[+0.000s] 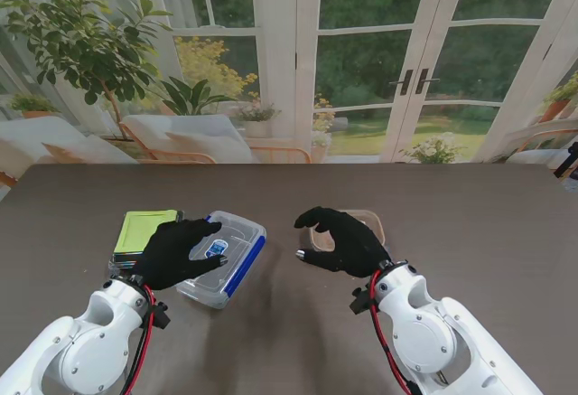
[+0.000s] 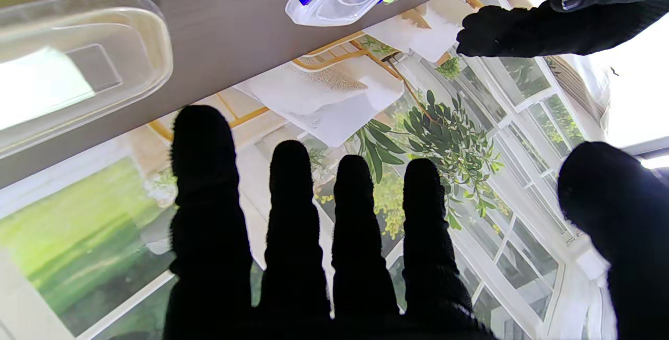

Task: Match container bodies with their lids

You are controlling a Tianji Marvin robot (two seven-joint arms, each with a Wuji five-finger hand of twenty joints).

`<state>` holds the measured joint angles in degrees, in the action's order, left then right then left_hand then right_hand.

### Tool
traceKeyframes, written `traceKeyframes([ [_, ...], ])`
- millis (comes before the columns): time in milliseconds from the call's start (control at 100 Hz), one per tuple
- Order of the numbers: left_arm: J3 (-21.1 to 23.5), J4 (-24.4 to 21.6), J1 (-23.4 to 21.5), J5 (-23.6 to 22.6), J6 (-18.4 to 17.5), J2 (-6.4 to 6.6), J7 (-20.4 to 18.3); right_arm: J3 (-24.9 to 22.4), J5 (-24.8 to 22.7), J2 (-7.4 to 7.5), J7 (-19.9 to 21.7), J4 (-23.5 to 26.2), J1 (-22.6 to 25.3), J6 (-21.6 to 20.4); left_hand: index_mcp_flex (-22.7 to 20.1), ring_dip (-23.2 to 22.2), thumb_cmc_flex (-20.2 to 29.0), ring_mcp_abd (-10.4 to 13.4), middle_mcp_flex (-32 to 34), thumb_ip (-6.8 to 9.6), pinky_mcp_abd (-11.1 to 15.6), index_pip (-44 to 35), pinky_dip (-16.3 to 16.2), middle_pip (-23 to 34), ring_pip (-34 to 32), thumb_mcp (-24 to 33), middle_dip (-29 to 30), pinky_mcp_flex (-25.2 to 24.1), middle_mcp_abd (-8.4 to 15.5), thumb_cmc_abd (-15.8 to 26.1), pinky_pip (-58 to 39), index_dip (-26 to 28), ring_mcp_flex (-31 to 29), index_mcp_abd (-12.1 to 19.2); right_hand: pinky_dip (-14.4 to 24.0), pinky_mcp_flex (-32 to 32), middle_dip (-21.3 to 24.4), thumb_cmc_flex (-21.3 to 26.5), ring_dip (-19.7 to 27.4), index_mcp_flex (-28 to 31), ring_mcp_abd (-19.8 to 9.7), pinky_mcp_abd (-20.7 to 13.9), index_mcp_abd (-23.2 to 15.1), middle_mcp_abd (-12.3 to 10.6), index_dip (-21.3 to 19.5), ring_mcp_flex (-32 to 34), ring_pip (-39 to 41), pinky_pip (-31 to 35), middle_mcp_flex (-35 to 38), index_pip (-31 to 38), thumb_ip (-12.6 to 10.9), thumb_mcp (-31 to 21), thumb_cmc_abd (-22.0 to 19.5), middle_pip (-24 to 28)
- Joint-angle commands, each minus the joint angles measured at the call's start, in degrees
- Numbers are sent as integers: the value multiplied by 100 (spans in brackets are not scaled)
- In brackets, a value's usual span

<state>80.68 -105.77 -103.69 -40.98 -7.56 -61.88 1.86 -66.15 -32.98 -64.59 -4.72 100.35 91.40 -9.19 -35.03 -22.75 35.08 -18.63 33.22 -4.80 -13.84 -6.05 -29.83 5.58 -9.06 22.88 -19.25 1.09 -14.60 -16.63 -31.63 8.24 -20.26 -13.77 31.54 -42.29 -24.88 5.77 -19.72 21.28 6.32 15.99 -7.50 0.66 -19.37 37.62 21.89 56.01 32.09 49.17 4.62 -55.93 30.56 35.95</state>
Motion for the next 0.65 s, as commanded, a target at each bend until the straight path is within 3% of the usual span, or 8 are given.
traceKeyframes([
  [0, -29, -107, -171, 35, -35, -99, 0, -47, -139, 57, 2, 65, 182, 17, 147, 67, 94, 59, -157, 114, 29, 95, 39, -51, 136, -92, 74, -141, 90, 35, 213, -23, 165, -35, -168, 2936, 120, 70, 95, -175, -172, -215, -185, -195, 119, -206, -157, -153, -196, -76, 100, 129, 144, -84],
  [230, -40, -200, -508, 257, -72, -196, 438, -265, -276, 66, -185, -30, 432, -506, 106, 85, 180, 3, -175, 108, -31, 87, -9, -55, 196, -103, 112, -48, 57, -39, 696, -5, 180, -74, -386, 3041, 269, 102, 274, -106, -341, -344, -280, -274, 160, -260, -459, -495, -184, -153, 84, 83, 143, -191],
  [640, -4, -303, -667, 249, 56, -203, 452, -208, -184, 31, -376, -368, 440, -757, 127, 84, 196, -16, -221, 112, -49, 108, -273, -70, 245, -134, 122, 193, 69, -29, 1721, 6, 220, -80, -484, 3147, 327, 103, 337, -23, -340, -356, -299, -285, 189, -273, -555, -659, -117, -231, 95, 19, 148, -237],
])
